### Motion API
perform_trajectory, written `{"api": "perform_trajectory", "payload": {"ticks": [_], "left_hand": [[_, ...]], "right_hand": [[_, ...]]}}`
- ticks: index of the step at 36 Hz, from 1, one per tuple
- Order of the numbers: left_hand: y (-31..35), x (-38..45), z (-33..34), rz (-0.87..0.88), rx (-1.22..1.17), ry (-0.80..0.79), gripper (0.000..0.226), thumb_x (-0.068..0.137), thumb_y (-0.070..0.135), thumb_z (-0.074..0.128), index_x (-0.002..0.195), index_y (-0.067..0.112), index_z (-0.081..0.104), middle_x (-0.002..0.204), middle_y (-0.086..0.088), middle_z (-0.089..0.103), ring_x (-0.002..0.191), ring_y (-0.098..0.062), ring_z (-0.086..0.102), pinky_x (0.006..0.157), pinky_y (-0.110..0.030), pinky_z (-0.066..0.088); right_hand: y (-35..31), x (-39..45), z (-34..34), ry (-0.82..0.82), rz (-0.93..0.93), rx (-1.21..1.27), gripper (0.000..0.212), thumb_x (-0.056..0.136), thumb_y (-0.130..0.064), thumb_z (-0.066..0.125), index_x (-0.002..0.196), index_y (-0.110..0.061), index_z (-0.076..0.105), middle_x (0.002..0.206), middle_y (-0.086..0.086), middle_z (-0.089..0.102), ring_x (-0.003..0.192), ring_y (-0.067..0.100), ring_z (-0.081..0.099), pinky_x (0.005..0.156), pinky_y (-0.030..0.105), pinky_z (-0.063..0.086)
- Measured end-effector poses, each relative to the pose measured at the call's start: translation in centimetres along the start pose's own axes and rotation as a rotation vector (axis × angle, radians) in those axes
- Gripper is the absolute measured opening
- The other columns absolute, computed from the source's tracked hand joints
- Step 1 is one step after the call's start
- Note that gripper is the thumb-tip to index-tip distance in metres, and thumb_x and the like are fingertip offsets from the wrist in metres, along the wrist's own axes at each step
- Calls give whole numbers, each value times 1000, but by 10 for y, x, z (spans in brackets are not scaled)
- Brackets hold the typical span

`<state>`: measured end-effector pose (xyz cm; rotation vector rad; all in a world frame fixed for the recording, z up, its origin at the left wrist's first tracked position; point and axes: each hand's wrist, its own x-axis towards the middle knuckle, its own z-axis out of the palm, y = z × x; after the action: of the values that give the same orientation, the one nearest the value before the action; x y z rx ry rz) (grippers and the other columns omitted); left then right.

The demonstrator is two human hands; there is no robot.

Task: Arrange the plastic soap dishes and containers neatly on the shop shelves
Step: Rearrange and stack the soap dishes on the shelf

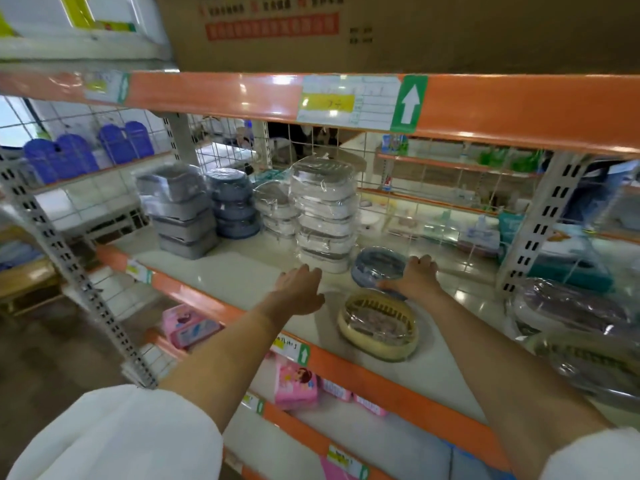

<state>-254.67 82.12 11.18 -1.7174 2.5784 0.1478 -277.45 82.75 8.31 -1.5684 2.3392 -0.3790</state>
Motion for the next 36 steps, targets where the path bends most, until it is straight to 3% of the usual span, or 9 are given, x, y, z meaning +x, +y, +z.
{"api": "perform_trajectory", "payload": {"ticks": [5, 9, 14, 17, 25, 31, 36], "left_hand": [[-4, 8, -2, 67, 4, -4, 50, 94, 35, 53, 137, 12, 42, 134, -12, 46, 121, -30, 48, 100, -40, 40], [-13, 13, -3, 134, -7, -10, 51, 93, 36, 53, 137, 13, 42, 134, -11, 45, 122, -30, 48, 100, -39, 40], [-33, 16, -8, 240, -1, -6, 50, 93, 35, 52, 138, 14, 42, 137, -11, 44, 125, -30, 46, 102, -39, 39], [-52, 12, -12, 308, -7, -8, 50, 94, 35, 51, 138, 14, 41, 138, -10, 43, 126, -30, 45, 102, -39, 38], [-141, 1, -19, 350, -9, -24, 52, 93, 37, 51, 138, 13, 41, 136, -11, 44, 125, -30, 46, 102, -38, 39], [-226, -8, -35, 272, -28, -39, 54, 95, 35, 49, 142, 13, 35, 142, -10, 38, 131, -29, 40, 106, -38, 36], [-291, -11, -52, 184, -71, 44, 48, 93, 36, 51, 135, 13, 45, 139, -10, 47, 128, -27, 45, 100, -33, 40]], "right_hand": [[2, -6, -17, 45, 76, 38, 111, 72, -67, 68, 146, 1, 20, 151, 22, 18, 139, 38, 19, 109, 44, 28], [9, -24, -31, 82, 120, 83, 121, 63, -71, 72, 148, -4, 19, 152, 17, 25, 138, 37, 27, 111, 47, 32], [-10, -56, -35, 118, 172, 179, 130, 40, -82, 66, 143, -11, 30, 146, 11, 37, 132, 32, 38, 106, 48, 38], [-41, -75, -28, 105, 204, 252, 136, 41, -83, 67, 146, -9, 25, 151, 13, 32, 137, 33, 33, 109, 48, 36], [-154, -100, 8, 210, 191, 283, 100, 61, -66, 76, 132, -4, 43, 134, 13, 47, 121, 31, 48, 96, 41, 46], [-243, -90, 26, 181, 127, 423, 136, 24, -93, 59, 129, -6, 51, 129, 11, 56, 114, 29, 55, 91, 37, 50], [-310, -81, 31, 206, 72, 557, 97, 49, -73, 73, 119, -7, 61, 118, 6, 65, 106, 24, 61, 81, 31, 48]]}}
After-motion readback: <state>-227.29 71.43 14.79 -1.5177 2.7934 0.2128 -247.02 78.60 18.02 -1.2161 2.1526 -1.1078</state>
